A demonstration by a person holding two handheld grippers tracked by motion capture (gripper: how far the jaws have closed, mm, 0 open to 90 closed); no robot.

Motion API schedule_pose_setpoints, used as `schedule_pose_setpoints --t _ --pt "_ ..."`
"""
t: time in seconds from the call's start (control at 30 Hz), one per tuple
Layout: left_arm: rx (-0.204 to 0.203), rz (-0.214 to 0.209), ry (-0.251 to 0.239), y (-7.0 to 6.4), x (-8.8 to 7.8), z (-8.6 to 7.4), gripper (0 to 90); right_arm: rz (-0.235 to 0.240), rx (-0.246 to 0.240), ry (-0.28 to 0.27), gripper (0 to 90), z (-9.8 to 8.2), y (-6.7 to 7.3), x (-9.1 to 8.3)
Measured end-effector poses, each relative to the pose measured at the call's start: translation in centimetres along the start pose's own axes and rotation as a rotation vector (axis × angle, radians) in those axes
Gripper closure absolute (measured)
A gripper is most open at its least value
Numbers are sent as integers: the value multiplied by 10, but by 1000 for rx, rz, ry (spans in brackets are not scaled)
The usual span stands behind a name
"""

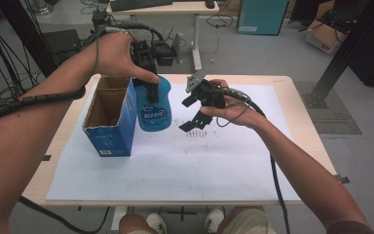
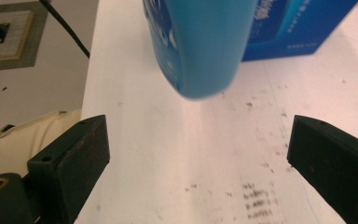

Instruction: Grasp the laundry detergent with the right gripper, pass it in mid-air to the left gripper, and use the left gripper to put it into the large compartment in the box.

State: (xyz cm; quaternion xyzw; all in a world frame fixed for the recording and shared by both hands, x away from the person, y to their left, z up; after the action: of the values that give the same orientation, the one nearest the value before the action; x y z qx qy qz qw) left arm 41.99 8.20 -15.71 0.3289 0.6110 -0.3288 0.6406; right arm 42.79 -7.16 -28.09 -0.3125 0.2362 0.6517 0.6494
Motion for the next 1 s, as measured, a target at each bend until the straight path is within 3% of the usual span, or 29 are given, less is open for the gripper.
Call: schedule_pose_setpoints --t 0.3,0.37,0.43,0.47,0.5,0.57,0.6,0.63,0.83,1.0 --pt "-144 8 6 17 -27 -8 374 -61 32 80 43 -16 1 -22" --pt "-189 15 14 22 -35 -12 374 -71 92 101 43 -18 4 -28" --pt "-218 24 14 26 -41 -16 374 -81 104 111 44 -21 3 -33" --pt "-265 31 12 31 -48 -20 374 -96 117 122 44 -25 2 -39" --pt "-265 31 12 31 -48 -20 374 -96 117 122 44 -25 2 -39" --pt "-325 40 7 37 -56 -26 373 -108 121 136 44 -29 1 -44" --pt "-333 49 18 41 -60 -28 374 -114 122 144 44 -31 1 -47" --pt "-312 60 56 46 -65 -31 374 -119 124 148 44 -33 1 -50" --pt "-462 71 45 60 -84 -46 374 -137 127 165 44 -40 1 -62" --pt "-564 73 36 70 -94 -56 374 -147 124 173 45 -44 2 -70"
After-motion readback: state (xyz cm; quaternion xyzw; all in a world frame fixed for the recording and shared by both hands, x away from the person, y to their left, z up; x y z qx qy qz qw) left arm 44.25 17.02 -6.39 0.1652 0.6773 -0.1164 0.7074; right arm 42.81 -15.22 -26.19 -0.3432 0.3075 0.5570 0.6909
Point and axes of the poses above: each handheld gripper's, and its own axes: x roughly forward along the jaws, z roughly out of its top, y roughly to its left, the point moved 2 cm from there along x, roughly forward along the jaws, and after that the axes turned 9 degrees about -x, right-handed, at the moved point
